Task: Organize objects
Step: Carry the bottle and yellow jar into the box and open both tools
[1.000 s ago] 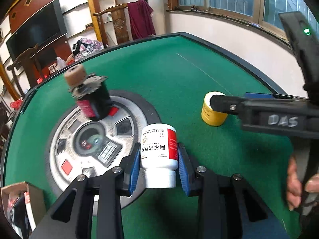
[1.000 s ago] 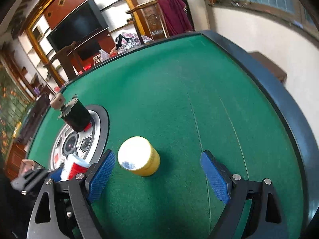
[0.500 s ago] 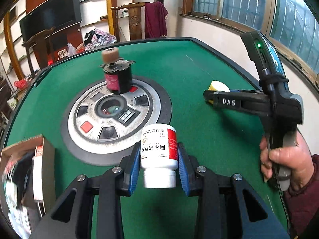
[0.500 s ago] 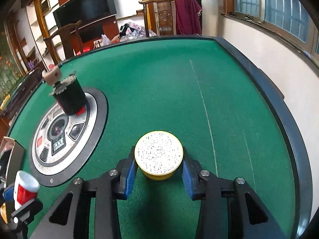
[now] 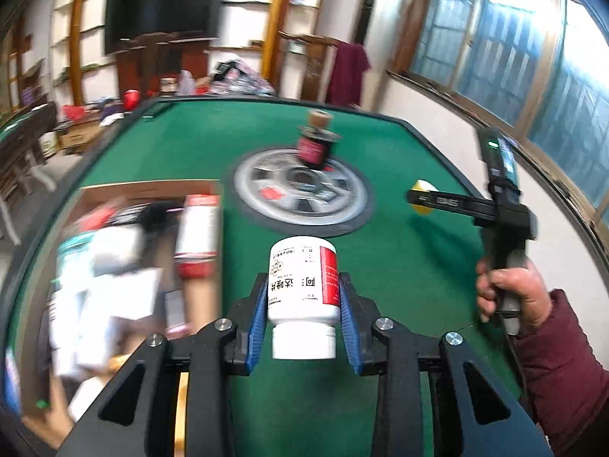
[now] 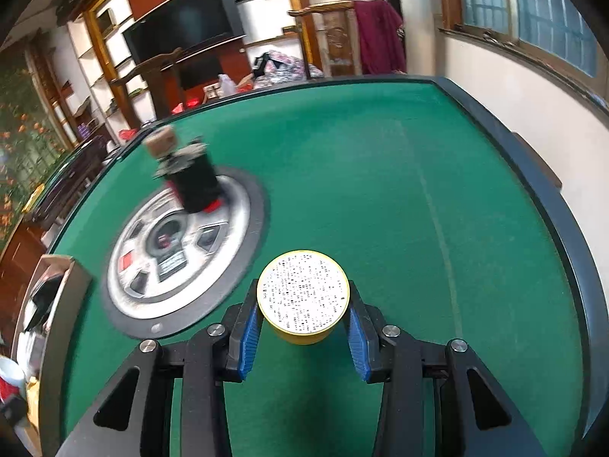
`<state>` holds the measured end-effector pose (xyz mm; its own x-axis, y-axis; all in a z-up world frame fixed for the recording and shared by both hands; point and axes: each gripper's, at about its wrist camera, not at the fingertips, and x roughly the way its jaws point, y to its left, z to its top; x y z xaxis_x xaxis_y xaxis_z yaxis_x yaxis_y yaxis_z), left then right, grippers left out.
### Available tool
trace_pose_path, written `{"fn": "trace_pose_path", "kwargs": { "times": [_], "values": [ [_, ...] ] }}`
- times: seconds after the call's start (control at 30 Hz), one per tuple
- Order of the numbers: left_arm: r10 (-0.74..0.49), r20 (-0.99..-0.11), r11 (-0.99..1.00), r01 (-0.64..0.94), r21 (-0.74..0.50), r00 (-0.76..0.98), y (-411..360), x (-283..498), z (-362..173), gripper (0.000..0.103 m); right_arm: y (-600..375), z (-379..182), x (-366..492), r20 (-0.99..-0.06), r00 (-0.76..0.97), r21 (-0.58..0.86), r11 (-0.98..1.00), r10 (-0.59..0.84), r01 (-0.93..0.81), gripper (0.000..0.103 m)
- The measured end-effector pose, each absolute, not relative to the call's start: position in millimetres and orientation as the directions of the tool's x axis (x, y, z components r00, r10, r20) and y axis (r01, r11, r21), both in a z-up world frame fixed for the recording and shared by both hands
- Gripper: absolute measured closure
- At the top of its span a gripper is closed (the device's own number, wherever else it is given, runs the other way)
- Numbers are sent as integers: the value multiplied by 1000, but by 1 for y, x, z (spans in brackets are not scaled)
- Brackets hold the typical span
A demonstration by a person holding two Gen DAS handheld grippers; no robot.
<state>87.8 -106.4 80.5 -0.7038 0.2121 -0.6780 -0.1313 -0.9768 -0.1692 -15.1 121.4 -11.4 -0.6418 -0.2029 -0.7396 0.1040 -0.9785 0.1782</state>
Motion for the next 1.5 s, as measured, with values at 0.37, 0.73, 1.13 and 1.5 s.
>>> {"fn": "trace_pose_path", "kwargs": {
  "times": [0.37, 0.73, 1.13, 1.5],
  "values": [
    [56, -696, -984, 80, -161, -716, -206, 129, 64, 69, 11, 38, 49, -659, -571, 324, -870, -489, 371, 59],
    [60, -717, -978, 102, -181, -694, -222, 122, 38, 69, -101, 20, 79, -722, -405, 322, -790, -561, 522, 59],
    [56, -696, -973, 116, -197, -716, -236, 122, 35, 69, -158, -7, 82, -791, -371, 202, -780, -486, 592, 59],
    [58, -696, -972, 119, -203, -715, -234, 124, 37, 68, -171, -7, 88, -792, -419, 117, -784, -444, 610, 58]
  ]
}}
